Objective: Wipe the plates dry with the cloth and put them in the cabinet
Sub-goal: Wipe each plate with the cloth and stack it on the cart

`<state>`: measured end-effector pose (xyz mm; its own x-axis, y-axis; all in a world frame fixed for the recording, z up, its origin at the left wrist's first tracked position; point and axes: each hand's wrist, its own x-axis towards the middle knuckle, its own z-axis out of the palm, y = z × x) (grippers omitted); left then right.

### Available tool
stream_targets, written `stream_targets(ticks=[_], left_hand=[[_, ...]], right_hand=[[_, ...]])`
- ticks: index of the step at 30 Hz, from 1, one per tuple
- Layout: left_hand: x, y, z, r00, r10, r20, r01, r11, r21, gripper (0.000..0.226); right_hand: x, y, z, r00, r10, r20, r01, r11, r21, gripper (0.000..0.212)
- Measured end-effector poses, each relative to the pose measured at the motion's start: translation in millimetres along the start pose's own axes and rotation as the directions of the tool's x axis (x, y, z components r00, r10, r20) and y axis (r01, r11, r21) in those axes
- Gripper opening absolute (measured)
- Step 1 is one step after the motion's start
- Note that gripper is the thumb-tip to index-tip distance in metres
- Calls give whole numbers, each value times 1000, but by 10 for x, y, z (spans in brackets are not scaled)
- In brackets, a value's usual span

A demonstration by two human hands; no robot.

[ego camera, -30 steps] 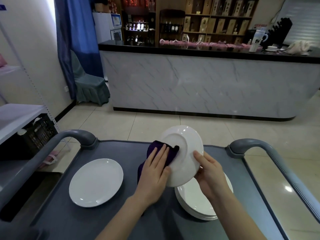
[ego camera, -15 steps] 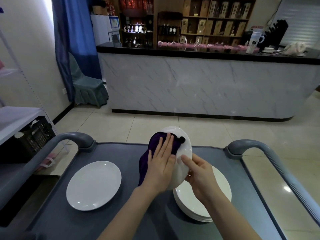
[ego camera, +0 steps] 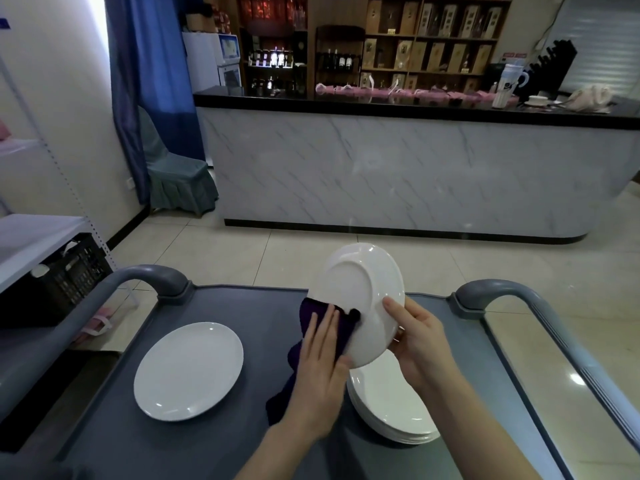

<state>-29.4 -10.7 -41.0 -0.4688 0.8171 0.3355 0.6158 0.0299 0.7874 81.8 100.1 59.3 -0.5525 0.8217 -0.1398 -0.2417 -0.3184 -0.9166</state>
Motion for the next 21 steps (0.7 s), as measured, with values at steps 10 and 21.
stream_targets(ticks=[10,21], left_hand=[[268,373,-65,998,33,57,-36,997,62,50],[683,93,-262,990,-14,140,10,999,35,44]], right_hand=[[-47,64,101,1000,-6,30,6,1000,-2,20],[-158,191,-12,996,25,88,-17,995,-96,19]])
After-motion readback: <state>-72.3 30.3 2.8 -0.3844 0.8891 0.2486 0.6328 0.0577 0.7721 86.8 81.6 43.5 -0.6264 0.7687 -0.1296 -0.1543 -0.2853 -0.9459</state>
